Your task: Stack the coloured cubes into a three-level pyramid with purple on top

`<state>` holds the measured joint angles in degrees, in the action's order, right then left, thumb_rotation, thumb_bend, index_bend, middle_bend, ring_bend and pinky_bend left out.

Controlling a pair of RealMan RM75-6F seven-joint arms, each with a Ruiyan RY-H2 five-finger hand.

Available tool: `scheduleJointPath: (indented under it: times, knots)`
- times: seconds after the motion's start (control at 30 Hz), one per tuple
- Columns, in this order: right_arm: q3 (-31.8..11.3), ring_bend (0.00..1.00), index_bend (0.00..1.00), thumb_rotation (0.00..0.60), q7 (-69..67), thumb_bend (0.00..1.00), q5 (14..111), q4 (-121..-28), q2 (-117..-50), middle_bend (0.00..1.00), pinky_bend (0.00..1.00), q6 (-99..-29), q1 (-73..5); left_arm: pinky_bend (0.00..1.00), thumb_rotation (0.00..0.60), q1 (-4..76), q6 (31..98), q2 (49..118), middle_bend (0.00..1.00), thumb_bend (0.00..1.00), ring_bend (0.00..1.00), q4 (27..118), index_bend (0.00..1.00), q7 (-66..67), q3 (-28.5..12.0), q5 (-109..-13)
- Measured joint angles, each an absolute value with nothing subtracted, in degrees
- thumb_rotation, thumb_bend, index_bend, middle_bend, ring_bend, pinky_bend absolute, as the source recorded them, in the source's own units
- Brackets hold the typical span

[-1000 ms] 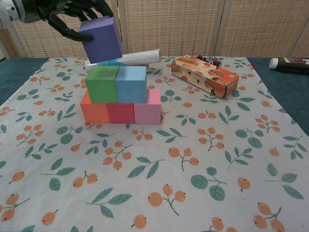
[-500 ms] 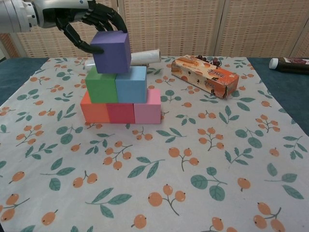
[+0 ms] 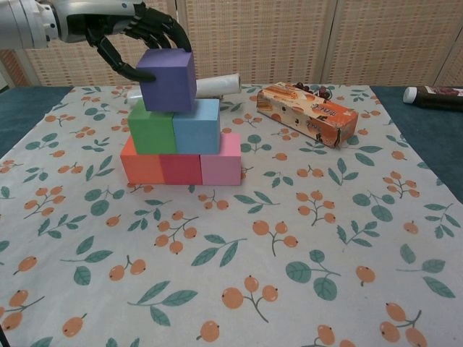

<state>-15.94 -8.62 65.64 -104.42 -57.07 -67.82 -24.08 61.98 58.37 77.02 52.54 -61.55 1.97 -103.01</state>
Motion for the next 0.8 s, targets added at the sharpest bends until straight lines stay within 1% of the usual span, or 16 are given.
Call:
scheduleJointPath:
  times: [0.43,0.8]
  knots:
    - [-16.3,0.0,0.0,0.6,-7.4,0.0,65.0,-104.9,-57.4,0.08,0.0,-67.6,-24.2,0.29,0.6,62.5,59.0,78.0,0.3,0.32,0.26,50.6,0.34,-63.1,4.2,-102.3]
    - [-16.4,0.0,0.0,0.6,-7.3,0.0,64.9,-104.7,-57.6,0.08,0.0,-67.2,-24.1,0.28,0.6,62.9,59.0,78.6,0.29,0.32,0.26,49.8,0.34,-62.9,5.1,-101.7]
